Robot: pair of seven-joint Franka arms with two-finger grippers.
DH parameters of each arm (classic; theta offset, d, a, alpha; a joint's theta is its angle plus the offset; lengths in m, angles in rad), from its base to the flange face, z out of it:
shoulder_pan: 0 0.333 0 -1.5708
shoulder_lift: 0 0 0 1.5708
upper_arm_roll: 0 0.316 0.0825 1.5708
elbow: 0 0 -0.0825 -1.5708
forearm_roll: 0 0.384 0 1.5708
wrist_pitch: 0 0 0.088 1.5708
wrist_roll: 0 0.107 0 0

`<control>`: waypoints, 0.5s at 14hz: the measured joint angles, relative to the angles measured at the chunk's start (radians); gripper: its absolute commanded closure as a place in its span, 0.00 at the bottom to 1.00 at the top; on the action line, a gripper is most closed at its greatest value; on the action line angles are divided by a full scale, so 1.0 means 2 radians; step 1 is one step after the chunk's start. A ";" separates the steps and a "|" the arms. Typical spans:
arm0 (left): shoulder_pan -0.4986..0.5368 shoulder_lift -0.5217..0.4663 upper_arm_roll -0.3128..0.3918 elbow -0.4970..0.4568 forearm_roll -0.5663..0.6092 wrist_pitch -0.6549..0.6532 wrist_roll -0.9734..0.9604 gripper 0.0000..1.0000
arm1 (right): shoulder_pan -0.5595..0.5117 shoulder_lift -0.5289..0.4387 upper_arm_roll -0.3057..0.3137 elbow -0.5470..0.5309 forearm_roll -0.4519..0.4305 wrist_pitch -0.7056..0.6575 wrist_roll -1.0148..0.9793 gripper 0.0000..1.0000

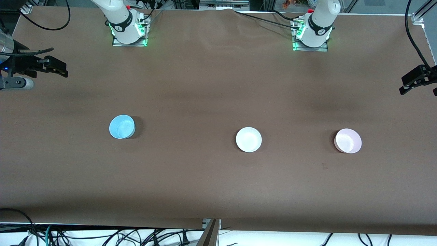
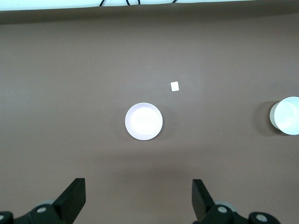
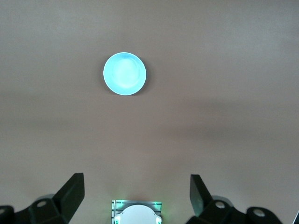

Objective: Stack pink and blue bowls on white bowl

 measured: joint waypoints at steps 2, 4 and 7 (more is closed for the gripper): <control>0.000 0.001 0.000 0.001 0.000 -0.003 0.004 0.00 | 0.000 0.000 0.000 0.000 0.000 0.000 0.000 0.00; 0.001 0.002 0.002 0.003 0.000 -0.008 0.008 0.00 | 0.000 0.000 0.000 0.000 0.000 0.000 -0.001 0.00; 0.011 0.008 0.003 0.003 0.000 -0.009 0.010 0.00 | 0.000 0.000 0.000 0.000 0.000 0.000 -0.001 0.00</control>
